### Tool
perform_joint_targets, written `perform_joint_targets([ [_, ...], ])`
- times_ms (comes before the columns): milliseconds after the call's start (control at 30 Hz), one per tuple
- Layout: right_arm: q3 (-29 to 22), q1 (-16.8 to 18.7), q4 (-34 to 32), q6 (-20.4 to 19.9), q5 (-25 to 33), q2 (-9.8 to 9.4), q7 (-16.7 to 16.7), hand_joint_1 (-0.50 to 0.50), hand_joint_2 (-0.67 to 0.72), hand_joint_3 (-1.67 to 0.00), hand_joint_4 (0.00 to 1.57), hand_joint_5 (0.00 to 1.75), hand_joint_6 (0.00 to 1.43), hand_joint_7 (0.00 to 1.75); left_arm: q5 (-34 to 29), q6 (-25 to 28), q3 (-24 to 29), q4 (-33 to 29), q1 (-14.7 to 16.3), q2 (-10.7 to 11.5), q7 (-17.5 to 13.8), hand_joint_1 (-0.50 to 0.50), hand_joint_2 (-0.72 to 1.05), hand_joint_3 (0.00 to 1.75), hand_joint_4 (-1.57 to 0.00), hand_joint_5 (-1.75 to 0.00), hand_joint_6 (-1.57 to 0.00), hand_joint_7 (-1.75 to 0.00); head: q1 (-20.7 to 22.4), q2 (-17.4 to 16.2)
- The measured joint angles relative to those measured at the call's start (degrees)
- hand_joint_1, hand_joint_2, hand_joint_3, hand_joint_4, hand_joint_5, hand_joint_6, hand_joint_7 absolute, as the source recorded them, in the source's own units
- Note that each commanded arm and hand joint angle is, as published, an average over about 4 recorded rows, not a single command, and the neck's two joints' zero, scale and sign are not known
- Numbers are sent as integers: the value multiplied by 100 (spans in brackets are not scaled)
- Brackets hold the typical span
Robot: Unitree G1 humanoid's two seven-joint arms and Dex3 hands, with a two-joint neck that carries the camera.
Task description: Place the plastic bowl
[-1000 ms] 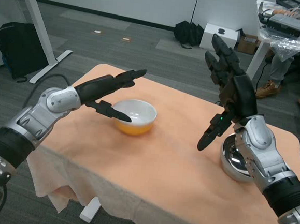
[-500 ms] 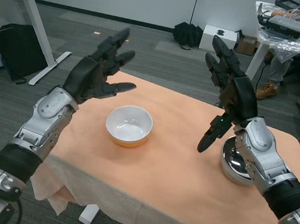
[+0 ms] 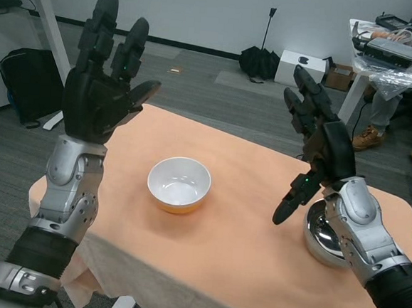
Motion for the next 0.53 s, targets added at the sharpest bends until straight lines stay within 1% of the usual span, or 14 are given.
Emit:
perform_joint_targets([
  [200, -16, 1, -4, -45, 0, 0, -38, -46, 60, 0, 0, 0, 0, 0, -8, -19, 33, 1, 36, 0, 34, -46, 105, 9, 0, -10, 0, 0, -47, -3],
  [333, -44, 5, -12, -164, -1, 5, -82, -46, 60, 0, 0, 0, 0, 0, -13, -26, 46, 1, 126, 0, 34, -44, 105, 9, 0, -10, 0, 0, -88, -2],
  [433, -83, 11, -11, -391, -2, 19, -200, -46, 60, 0, 0, 0, 0, 0, -15, -5, 49, -4, 274, 14, 31, -44, 105, 9, 0, -10, 0, 0, -113, 14],
  [533, -122, 19, 6, -695, -2, 30, -362, -46, 62, 0, 0, 0, 0, 0, -20, 174, 48, -25, 441, 53, 3, -43, 105, 9, 0, -10, 0, 0, -140, 41],
])
